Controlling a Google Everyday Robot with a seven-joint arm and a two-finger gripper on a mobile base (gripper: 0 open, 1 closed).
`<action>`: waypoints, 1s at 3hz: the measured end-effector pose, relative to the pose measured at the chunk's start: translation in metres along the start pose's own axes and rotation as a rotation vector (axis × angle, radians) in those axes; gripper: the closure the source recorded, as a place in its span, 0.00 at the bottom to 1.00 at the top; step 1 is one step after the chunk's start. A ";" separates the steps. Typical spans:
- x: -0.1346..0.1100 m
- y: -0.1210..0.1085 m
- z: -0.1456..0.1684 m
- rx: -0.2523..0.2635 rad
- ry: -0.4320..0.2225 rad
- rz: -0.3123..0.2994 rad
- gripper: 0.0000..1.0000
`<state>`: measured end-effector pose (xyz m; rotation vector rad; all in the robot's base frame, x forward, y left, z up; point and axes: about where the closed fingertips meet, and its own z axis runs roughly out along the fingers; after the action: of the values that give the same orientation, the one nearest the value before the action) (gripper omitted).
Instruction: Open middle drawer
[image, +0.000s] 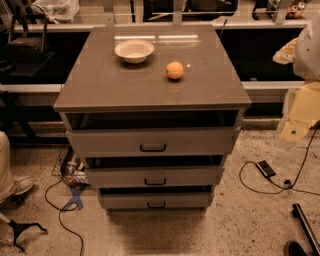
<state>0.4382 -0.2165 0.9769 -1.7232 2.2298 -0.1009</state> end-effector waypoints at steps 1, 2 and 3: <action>0.001 0.000 0.001 -0.004 -0.006 0.001 0.00; 0.004 0.001 0.004 -0.017 -0.023 0.002 0.00; 0.014 0.012 0.040 -0.053 -0.079 -0.036 0.00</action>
Offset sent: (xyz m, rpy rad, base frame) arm -0.0008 -0.0071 -0.0145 0.0495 0.0431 0.0146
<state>0.4356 -0.2207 0.9333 -1.7637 2.1631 0.0181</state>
